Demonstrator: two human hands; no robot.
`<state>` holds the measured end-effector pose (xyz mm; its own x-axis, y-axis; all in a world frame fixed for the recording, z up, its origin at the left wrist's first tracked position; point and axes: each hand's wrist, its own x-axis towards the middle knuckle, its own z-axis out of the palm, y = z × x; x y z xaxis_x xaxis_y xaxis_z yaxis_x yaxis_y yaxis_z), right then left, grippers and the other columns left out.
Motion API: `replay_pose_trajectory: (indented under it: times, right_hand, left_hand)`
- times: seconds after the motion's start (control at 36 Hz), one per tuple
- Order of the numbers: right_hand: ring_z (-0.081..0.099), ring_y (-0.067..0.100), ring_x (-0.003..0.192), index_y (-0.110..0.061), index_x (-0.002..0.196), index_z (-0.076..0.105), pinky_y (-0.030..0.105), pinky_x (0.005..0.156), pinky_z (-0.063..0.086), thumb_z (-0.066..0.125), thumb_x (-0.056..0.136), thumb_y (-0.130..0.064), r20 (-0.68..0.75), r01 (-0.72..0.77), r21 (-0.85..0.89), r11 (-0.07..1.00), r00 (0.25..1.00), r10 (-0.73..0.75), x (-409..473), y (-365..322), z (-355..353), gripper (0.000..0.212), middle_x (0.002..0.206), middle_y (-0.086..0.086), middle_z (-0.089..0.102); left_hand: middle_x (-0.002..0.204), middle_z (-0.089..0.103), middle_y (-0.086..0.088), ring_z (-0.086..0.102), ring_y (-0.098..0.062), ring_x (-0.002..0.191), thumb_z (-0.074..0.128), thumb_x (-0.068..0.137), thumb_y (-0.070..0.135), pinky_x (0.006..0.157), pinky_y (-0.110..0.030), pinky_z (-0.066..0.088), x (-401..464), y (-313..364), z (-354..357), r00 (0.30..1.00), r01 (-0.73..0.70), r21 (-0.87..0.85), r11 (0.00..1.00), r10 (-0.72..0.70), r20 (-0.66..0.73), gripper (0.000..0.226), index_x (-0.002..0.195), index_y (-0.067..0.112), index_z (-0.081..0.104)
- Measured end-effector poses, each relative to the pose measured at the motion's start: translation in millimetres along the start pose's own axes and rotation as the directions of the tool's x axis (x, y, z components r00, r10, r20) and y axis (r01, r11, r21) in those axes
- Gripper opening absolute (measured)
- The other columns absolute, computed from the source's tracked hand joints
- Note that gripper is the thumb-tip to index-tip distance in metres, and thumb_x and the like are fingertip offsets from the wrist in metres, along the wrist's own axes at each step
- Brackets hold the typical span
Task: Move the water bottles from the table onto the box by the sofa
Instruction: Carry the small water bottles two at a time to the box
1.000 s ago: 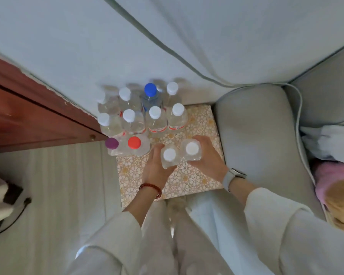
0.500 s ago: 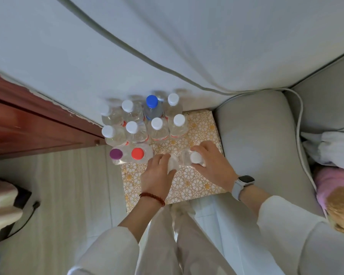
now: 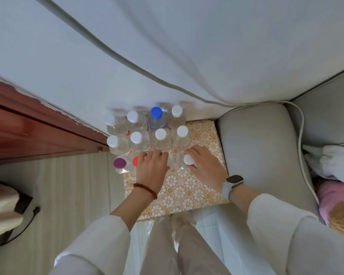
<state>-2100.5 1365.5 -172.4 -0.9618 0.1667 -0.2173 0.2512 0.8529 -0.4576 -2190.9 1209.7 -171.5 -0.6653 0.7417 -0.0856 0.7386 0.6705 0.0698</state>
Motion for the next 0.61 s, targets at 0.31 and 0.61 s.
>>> replay_pose_trajectory:
  times: [0.31, 0.61]
  right_hand:
    - [0.050, 0.028, 0.099, -0.008, 0.109, 0.054, 0.034, 0.057, 0.054, 0.062, 0.082, -0.013, -0.050, -0.021, 0.035, 0.999, 0.999, 0.023, 14.2, -6.0, 2.3, 0.028, 0.109, 0.009, 0.055]
    - [0.050, 0.029, 0.102, -0.007, 0.118, 0.048, 0.034, 0.061, 0.056, 0.064, 0.080, -0.012, -0.044, -0.042, 0.055, 0.998, 0.998, 0.044, 9.2, -9.2, 4.8, 0.041, 0.112, 0.014, 0.051]
  left_hand:
    - [0.077, 0.065, -0.005, 0.062, -0.023, 0.064, 0.090, 0.045, 0.021, 0.060, -0.031, 0.051, 8.7, -4.4, 7.3, 0.997, -0.034, -0.155, 0.987, 0.024, -0.067, 0.048, 0.084, 0.010, 0.065]
    - [0.080, 0.065, -0.001, 0.062, -0.021, 0.068, 0.088, 0.048, 0.023, 0.065, -0.034, 0.051, 7.0, -1.2, 7.7, 0.997, -0.003, -0.109, 0.994, -0.006, -0.081, 0.047, 0.088, 0.013, 0.064]
